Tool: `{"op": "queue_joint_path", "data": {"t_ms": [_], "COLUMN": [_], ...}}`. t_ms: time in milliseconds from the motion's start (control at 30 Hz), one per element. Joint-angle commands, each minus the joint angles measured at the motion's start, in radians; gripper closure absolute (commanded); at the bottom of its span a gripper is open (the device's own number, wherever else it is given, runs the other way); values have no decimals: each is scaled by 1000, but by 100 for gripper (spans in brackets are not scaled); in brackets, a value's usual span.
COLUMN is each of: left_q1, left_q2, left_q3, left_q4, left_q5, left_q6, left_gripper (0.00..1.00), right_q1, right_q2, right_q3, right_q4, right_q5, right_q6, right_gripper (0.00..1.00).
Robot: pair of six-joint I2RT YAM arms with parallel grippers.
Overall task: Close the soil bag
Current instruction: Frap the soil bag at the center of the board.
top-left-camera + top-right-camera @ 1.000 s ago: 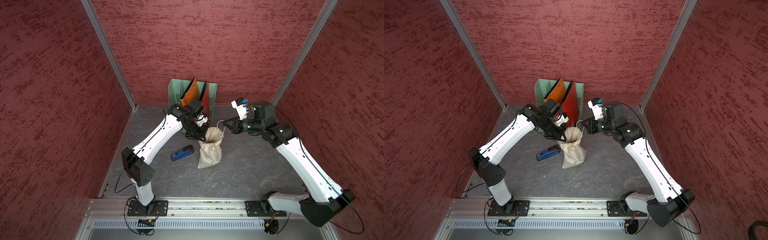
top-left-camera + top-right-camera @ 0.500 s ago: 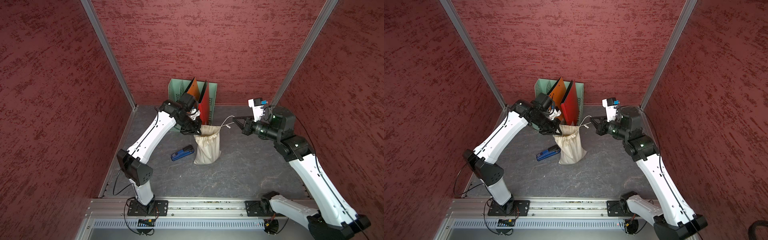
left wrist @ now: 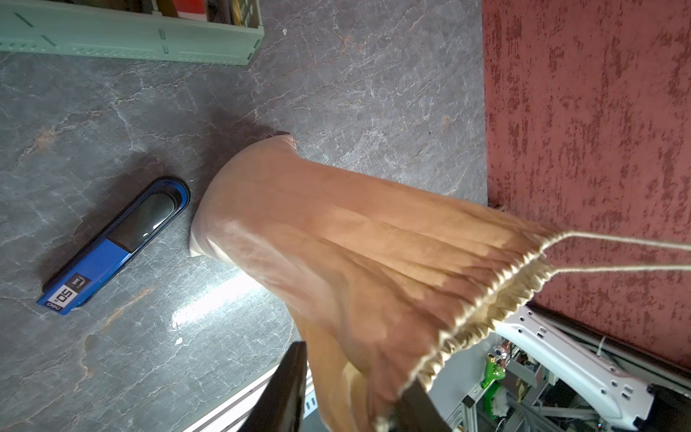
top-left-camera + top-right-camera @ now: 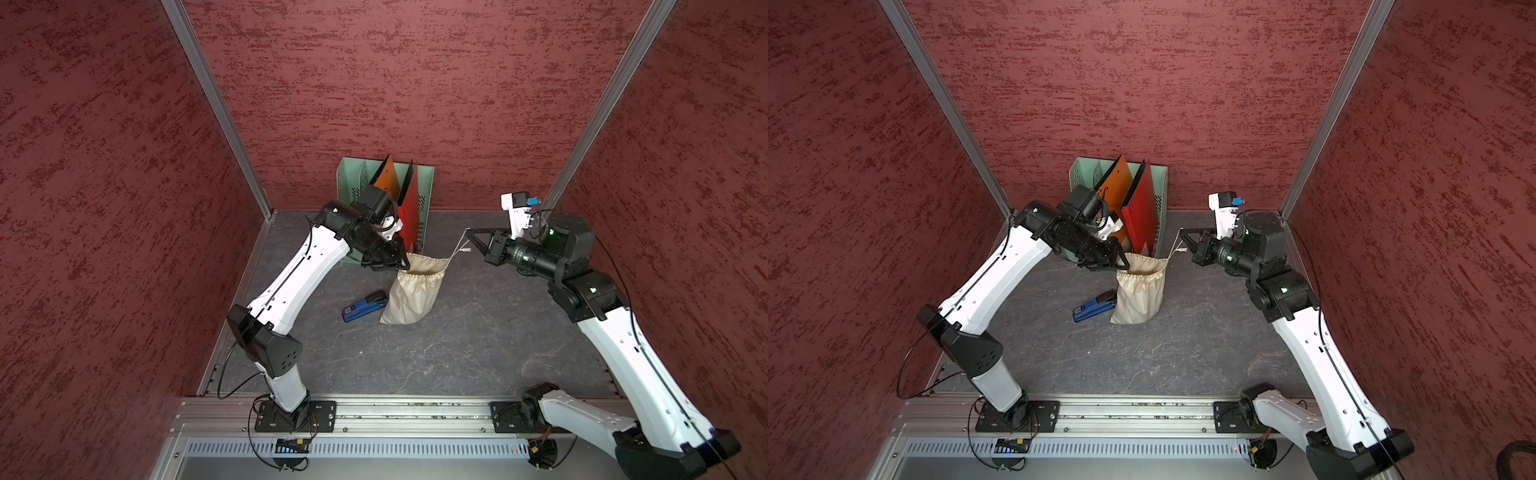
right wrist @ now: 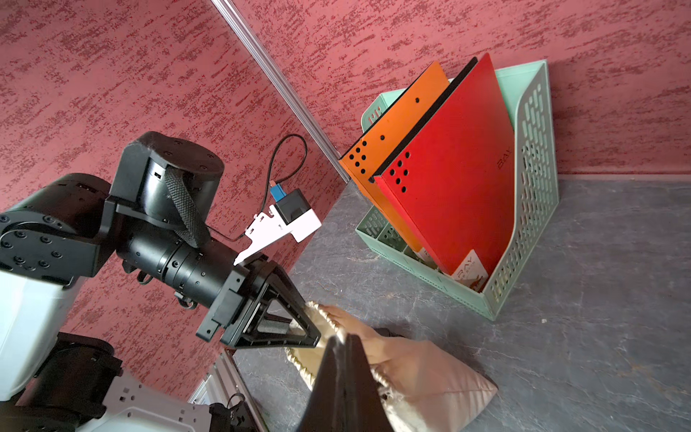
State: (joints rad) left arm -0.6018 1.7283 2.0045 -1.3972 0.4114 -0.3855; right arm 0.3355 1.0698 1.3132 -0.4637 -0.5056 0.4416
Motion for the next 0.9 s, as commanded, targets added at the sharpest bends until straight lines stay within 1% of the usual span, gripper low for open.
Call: {"op": "queue_joint_path", "data": {"t_ms": [0, 133, 167, 233, 300, 400, 567, 600, 667, 733, 867], "left_q1": [-28, -35, -35, -35, -35, -31, -9, -4, 0, 2, 11], "left_q2": [3, 5, 7, 14, 29, 68, 156, 170, 183, 183, 182], "left_q3": [8, 20, 27, 54, 92, 185, 344, 364, 378, 371, 355], "left_q4": [-13, -36, -48, -72, -99, -155, -220, -231, -242, -239, -224], "left_q5": [-28, -43, -47, -56, -70, -95, -74, -69, -56, -49, -14], "left_q6": [1, -10, -10, -5, 1, 17, 49, 54, 61, 66, 50], "left_gripper": [59, 59, 65, 87, 100, 100, 100, 100, 100, 100, 100], "right_q1": [-9, -8, -8, -8, -9, -7, -7, -9, -8, -7, -8], "right_q2": [-4, 3, 6, 8, 7, 0, 1, 1, -16, -44, -91], "right_q3": [6, 13, 14, 22, 34, 58, 83, 84, 71, 37, -34], "right_q4": [79, 81, 82, 83, 84, 96, 123, 120, 125, 161, 243], "right_q5": [-24, -29, -28, -28, -29, -46, -176, -186, -170, -126, -31], "right_q6": [29, 22, 20, 16, 6, -20, -95, -106, -122, -126, -94], "right_gripper": [100, 100, 100, 100, 100, 100, 100, 100, 100, 100, 100]}}
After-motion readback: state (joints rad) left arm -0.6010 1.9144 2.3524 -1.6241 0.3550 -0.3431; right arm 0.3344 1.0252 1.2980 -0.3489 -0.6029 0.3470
